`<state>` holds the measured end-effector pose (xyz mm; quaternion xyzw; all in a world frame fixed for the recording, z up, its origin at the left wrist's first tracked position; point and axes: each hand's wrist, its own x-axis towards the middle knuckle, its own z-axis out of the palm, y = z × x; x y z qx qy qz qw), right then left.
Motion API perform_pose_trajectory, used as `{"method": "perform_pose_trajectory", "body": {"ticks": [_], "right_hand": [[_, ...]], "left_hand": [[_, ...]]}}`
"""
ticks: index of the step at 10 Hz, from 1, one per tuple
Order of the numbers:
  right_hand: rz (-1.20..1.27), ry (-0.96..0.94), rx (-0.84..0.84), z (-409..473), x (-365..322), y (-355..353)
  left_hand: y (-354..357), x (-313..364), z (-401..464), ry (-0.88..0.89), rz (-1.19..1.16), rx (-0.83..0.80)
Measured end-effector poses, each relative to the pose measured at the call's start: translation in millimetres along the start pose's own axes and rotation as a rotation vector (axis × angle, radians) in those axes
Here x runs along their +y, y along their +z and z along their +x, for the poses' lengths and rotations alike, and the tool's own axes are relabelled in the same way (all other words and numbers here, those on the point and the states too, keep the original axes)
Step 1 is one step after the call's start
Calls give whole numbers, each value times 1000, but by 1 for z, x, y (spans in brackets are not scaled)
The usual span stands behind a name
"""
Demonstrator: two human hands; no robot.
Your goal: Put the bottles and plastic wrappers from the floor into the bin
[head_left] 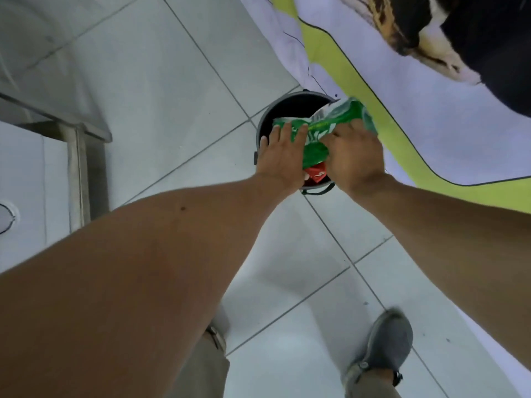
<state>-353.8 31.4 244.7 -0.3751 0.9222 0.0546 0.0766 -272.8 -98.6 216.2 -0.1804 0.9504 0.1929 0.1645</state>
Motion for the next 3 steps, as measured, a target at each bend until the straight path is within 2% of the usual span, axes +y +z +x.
{"method": "perform_pose_trajectory", "body": {"ticks": [1,2,3], "right_hand": [[123,3,-237,7,-23,29],[168,-24,-410,4,-30,28],[-6,-90,-351,-8,-24,2]], "left_hand": [[25,-23,-16,-22,16,-11],[26,-45,-36,-34,46,-40],[3,-56,-54,-39,76,-30]]}}
